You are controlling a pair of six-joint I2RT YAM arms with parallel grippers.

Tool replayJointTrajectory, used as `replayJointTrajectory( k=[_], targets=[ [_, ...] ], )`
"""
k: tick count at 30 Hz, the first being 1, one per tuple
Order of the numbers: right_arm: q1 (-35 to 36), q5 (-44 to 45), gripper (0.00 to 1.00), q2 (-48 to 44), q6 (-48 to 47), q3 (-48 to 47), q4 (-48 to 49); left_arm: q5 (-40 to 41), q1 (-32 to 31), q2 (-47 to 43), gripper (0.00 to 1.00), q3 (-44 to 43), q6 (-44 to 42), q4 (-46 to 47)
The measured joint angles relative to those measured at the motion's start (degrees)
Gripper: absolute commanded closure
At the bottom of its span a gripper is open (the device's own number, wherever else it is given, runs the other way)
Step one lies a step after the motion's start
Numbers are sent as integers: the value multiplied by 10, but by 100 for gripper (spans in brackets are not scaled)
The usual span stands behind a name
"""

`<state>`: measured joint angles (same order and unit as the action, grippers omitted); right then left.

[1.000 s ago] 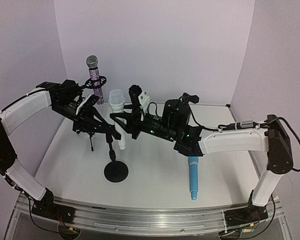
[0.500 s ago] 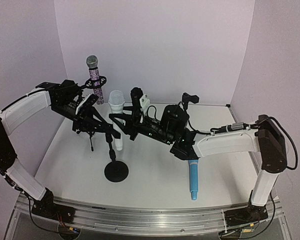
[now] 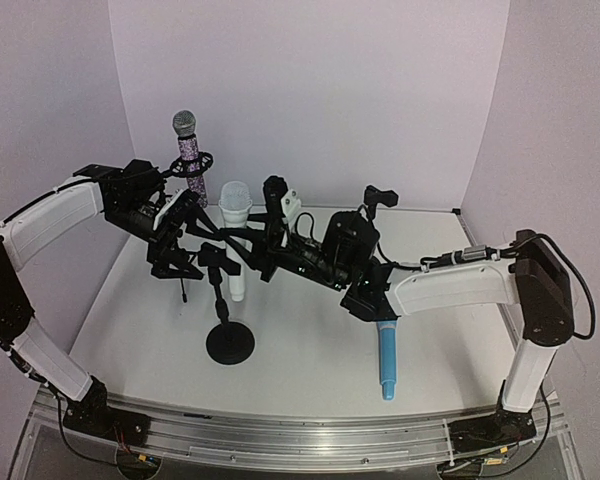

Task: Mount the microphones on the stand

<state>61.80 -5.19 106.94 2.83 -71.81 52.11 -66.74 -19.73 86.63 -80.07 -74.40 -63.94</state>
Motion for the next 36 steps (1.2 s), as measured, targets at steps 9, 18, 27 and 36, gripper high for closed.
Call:
replayJointTrajectory(
  k=[9, 18, 27, 36],
  targets=[
    [0, 3, 57, 0, 2, 6, 10, 2, 0, -2, 1, 1, 10, 10],
    [0, 7, 25, 0, 4, 7, 10, 10, 0, -7, 4, 14, 22, 26],
    [0, 24, 11, -11, 4, 33, 2, 25, 0, -29, 17, 39, 61, 68],
    [0, 81, 8, -131, -13, 136, -49, 21, 9, -47, 5, 57, 116, 103]
  ],
)
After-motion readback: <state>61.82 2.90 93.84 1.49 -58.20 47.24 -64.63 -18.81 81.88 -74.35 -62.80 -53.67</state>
